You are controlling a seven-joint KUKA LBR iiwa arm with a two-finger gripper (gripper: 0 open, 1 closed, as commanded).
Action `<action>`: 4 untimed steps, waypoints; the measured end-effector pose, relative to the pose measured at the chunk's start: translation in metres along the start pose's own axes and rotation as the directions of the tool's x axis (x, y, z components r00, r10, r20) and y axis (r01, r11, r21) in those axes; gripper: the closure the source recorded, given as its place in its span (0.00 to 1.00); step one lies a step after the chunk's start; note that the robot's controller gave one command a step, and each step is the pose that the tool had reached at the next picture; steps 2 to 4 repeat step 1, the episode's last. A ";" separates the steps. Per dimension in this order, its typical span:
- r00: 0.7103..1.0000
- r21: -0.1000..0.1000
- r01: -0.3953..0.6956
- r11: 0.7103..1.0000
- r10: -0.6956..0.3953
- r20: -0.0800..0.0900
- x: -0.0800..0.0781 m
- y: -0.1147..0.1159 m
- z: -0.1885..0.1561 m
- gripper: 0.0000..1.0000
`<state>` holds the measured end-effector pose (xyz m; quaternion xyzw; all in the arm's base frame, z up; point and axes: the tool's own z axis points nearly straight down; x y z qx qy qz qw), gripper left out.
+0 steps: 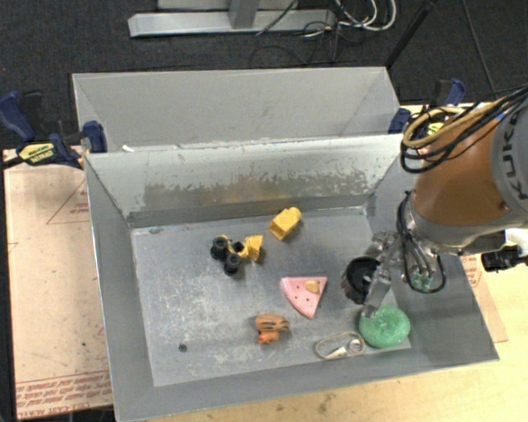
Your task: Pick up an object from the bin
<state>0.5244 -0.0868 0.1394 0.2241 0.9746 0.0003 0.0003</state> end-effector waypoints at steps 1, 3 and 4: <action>1.000 0.001 0.000 1.000 0.000 -0.002 0.001 0.000 -0.013 1.00; 1.000 0.001 0.000 1.000 0.000 -0.002 0.001 0.000 -0.013 1.00; 1.000 0.001 0.000 1.000 0.000 -0.002 0.001 0.000 -0.013 1.00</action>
Offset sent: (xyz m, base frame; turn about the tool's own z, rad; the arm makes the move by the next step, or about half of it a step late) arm 0.0000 0.0000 0.0268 0.0000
